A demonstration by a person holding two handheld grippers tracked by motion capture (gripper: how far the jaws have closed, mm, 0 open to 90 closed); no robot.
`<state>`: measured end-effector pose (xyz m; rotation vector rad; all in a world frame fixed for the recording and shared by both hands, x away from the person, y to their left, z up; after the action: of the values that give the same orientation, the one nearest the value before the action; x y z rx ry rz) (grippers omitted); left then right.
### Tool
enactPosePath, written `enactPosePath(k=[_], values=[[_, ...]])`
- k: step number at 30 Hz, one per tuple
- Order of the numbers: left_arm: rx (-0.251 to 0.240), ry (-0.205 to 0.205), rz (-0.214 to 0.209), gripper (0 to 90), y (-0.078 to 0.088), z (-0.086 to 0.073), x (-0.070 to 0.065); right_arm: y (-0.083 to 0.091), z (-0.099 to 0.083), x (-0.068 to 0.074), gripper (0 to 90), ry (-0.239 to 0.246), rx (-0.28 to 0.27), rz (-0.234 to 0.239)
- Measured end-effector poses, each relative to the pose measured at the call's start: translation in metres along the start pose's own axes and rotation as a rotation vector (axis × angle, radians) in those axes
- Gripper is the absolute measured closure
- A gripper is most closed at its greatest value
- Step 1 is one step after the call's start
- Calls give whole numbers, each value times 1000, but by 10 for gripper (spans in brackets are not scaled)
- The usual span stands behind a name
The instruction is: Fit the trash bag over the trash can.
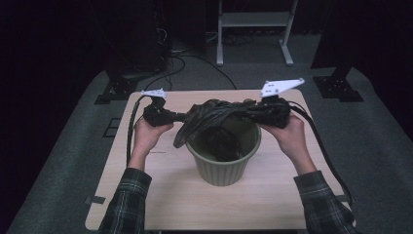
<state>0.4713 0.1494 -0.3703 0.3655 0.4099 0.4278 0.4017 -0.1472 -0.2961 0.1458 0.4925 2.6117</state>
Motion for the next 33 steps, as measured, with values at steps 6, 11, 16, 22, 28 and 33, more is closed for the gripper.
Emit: enactPosePath(k=[6,11,16,22,28,33], values=[[-8,-2,17,895,8,-2,0,33,-22,-11,900,-37,-20,-33],[2,10,31,895,14,-9,5,68,-45,-21,900,-77,-57,-77],[15,21,49,894,17,-17,10,86,-67,-32,900,-130,-68,-110],[39,36,56,895,20,-26,14,97,-88,-40,900,-173,-71,-137],[43,59,69,895,28,-38,19,107,-110,-49,900,-215,-54,-164],[77,76,78,895,25,-46,22,106,-126,-52,900,-251,-31,-170]])
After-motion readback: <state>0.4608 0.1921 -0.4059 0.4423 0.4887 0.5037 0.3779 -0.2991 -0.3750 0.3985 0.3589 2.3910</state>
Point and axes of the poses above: each handheld gripper's, and its own axes: y roughly backward along the jaws, z roughly out of its top, x roughly to its left, the point moved 5 cm from there along -y, roughly forward along the jaws, and after that the axes turned 4 degrees about -x, right-handed, at the moved point
